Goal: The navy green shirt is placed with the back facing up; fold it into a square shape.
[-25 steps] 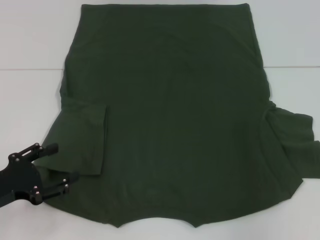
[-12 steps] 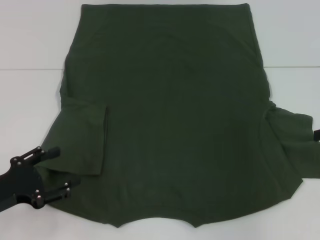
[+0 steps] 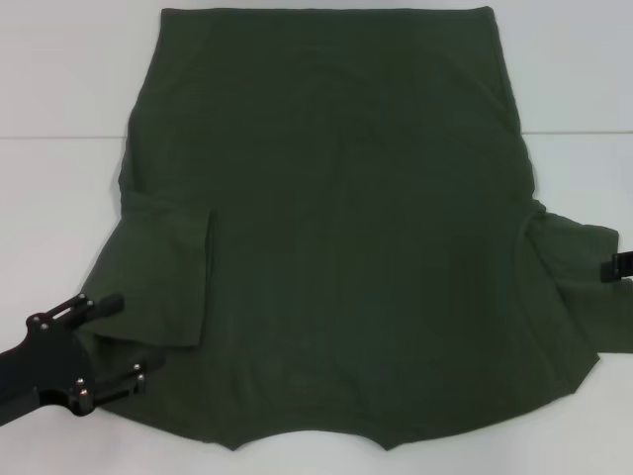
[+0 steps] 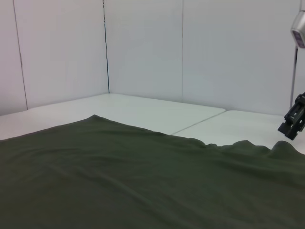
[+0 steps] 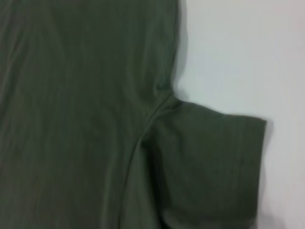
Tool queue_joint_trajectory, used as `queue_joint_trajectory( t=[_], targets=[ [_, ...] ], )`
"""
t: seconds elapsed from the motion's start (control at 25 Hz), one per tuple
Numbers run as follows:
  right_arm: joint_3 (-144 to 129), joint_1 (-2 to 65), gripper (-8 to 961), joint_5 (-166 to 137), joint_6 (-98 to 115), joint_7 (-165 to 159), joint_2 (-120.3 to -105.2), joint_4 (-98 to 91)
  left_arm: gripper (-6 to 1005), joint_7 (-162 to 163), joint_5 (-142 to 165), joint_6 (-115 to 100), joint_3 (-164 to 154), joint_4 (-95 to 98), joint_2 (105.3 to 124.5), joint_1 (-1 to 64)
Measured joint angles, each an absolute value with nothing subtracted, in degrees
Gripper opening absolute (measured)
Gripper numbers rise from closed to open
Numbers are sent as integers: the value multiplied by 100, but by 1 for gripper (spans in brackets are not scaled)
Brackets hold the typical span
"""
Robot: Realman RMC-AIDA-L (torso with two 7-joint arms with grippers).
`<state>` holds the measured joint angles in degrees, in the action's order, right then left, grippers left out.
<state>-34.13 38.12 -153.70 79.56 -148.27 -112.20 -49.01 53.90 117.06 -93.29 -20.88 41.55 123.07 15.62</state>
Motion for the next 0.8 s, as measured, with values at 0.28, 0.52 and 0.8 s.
queue_joint_trajectory(
  t=[0.28,0.52,0.8],
  targets=[
    [-3498,3921,906,-15373,7692,-14785,-11252,-4584,855,5388,11704,-9310,-2082,4147,12304,1590],
    [-3568,3967,902,-15406,7595,-14769,-11257,-4522,855,5387,11717,-9254,-2084,4148,12304,1599],
    [-3682,3978,898,-15411,7525,-14773,-11250,-4515,854,5388,11723,-9245,-2090,4149,12304,1600]
  ],
)
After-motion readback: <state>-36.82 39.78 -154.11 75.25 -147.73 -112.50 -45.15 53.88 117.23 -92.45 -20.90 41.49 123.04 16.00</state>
